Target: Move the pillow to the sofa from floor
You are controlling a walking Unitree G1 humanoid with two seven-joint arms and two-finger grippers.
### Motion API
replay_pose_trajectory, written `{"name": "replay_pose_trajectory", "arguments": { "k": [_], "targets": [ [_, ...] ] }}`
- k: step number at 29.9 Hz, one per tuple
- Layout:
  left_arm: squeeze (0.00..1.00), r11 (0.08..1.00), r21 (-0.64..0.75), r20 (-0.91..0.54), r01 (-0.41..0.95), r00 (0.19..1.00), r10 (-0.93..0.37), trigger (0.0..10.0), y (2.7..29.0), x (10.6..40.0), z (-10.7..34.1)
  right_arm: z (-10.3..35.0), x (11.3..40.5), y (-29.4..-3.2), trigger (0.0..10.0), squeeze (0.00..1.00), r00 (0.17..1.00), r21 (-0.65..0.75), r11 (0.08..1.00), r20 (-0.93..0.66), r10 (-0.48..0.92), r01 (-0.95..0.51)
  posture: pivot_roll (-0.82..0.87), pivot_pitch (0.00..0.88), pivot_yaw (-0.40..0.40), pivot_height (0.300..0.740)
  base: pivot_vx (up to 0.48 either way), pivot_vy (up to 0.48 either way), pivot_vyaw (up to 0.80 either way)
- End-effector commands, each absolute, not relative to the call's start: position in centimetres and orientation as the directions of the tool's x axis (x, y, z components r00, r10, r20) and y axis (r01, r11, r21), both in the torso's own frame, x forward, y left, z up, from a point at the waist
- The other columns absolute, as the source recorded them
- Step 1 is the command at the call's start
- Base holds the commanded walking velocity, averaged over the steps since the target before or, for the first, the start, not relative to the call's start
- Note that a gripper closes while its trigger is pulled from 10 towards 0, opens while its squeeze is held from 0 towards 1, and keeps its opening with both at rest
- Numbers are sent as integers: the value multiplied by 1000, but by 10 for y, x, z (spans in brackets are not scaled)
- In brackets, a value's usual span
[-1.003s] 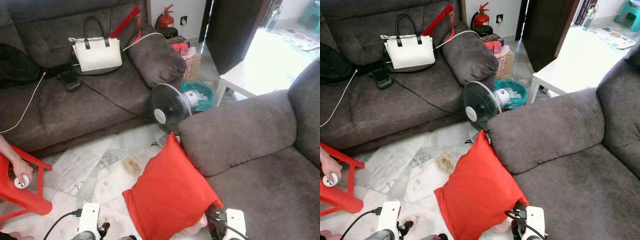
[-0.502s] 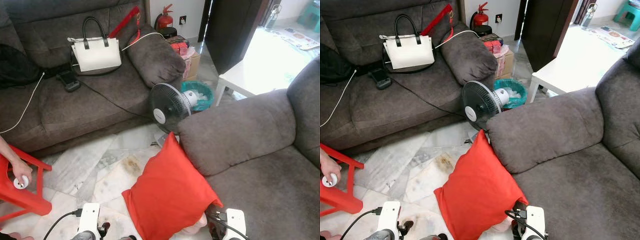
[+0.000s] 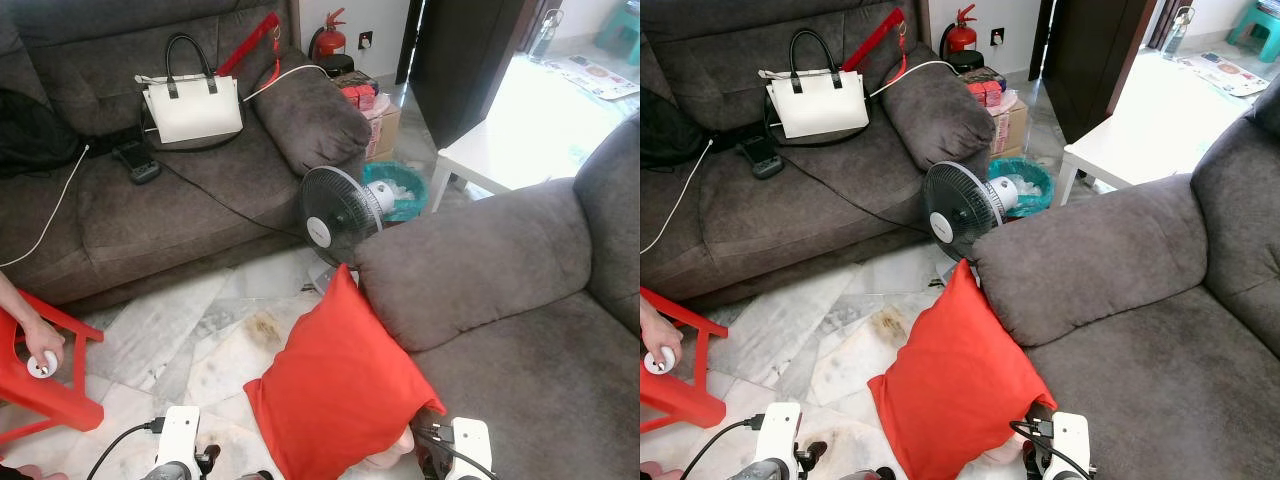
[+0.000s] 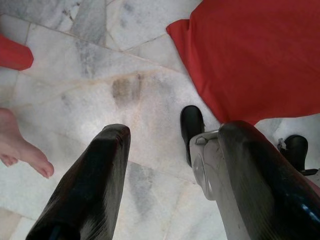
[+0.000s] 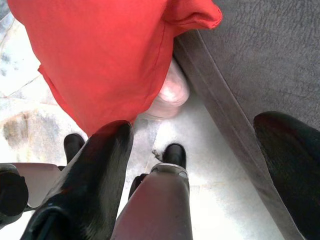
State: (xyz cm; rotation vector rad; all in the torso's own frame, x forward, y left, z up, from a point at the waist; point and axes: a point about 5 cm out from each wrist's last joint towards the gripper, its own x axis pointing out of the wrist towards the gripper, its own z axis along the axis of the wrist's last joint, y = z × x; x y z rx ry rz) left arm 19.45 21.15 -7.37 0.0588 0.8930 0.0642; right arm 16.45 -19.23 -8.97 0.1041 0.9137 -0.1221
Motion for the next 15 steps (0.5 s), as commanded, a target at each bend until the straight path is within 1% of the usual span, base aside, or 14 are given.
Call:
{"name": "replay_pose_trajectory", "arguments": {
  "k": [1, 15],
  "targets": [
    [0, 997, 72, -789, -42, 608, 83, 10000, 213, 189, -76, -92, 161, -192, 10000, 0, 593, 42, 986, -803, -61, 158, 75, 86, -4, 740, 0, 0, 0],
    [0, 996, 73, -789, -41, 609, 83, 10000, 213, 189, -76, -91, 161, -192, 10000, 0, 594, 41, 988, -802, -57, 150, 76, 88, -2, 740, 0, 0, 0]
  ]
}}
